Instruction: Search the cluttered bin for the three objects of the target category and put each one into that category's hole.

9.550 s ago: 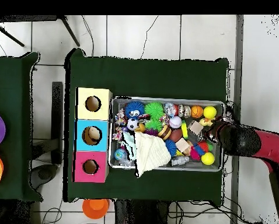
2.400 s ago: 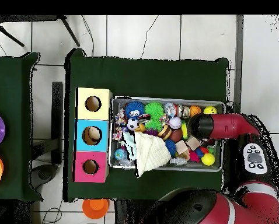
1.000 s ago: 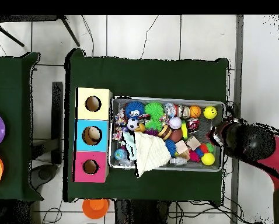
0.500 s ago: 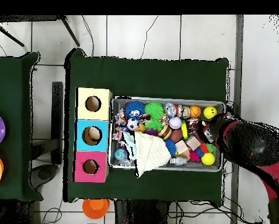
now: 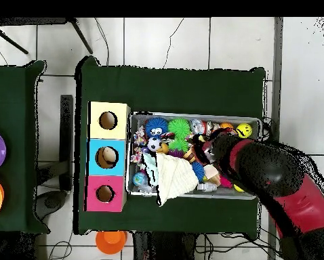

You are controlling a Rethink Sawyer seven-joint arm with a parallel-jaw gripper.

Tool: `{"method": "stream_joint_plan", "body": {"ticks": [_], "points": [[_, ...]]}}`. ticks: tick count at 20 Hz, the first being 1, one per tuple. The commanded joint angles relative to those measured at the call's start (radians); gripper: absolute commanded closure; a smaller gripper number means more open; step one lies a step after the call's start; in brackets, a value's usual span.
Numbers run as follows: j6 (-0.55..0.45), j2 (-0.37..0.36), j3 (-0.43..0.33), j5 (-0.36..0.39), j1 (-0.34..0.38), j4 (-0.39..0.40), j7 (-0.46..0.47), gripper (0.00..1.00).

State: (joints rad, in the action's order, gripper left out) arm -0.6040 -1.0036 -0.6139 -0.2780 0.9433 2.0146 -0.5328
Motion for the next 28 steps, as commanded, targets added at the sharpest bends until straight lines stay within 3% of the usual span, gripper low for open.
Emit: {"method": "stream_joint_plan", "body": {"ticks": [1,7,12,20,28], "points": [[0.167,-0.073,-0.24,-0.166,0.007,0.252,-0.221,1.0],[0.319,-0.043,-0.301,-0.143,-0.017,0.294,-0.327,1.0],[0.47,0.06,-0.31,-0.067,-0.02,0.299,-0.362,1.0],[0.527,0.128,-0.261,-0.057,-0.047,0.289,-0.35,1.0],[0.54,0.116,-0.248,-0.074,-0.069,0.291,-0.368,1.0]]}}
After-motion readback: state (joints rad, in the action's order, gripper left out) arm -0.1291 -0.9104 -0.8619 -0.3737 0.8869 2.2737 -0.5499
